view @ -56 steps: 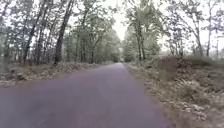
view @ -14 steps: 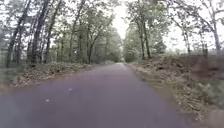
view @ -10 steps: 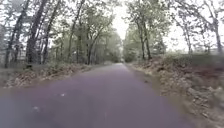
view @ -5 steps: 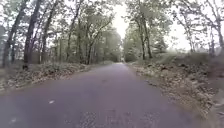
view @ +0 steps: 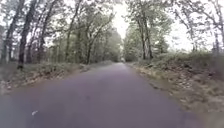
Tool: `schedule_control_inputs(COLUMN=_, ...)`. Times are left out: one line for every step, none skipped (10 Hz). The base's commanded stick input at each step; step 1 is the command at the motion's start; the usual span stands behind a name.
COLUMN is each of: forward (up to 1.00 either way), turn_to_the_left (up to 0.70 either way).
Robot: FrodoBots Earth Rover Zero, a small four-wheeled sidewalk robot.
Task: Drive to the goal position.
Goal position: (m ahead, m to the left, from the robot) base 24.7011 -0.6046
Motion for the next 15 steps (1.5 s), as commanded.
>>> schedule_control_inputs(forward=0.70, turn_to_the_left=0.00)
schedule_control_inputs(forward=0.70, turn_to_the_left=0.00)
schedule_control_inputs(forward=0.70, turn_to_the_left=0.00)
schedule_control_inputs(forward=0.70, turn_to_the_left=0.00)
schedule_control_inputs(forward=0.70, turn_to_the_left=0.00)
schedule_control_inputs(forward=0.70, turn_to_the_left=-0.12)
schedule_control_inputs(forward=0.70, turn_to_the_left=-0.14)
schedule_control_inputs(forward=0.70, turn_to_the_left=-0.12)
schedule_control_inputs(forward=0.70, turn_to_the_left=0.00)
schedule_control_inputs(forward=0.70, turn_to_the_left=-0.04)
schedule_control_inputs(forward=0.70, turn_to_the_left=-0.14)
schedule_control_inputs(forward=0.70, turn_to_the_left=-0.14)
schedule_control_inputs(forward=0.70, turn_to_the_left=-0.01)
schedule_control_inputs(forward=0.70, turn_to_the_left=0.00)
schedule_control_inputs(forward=0.70, turn_to_the_left=0.00)
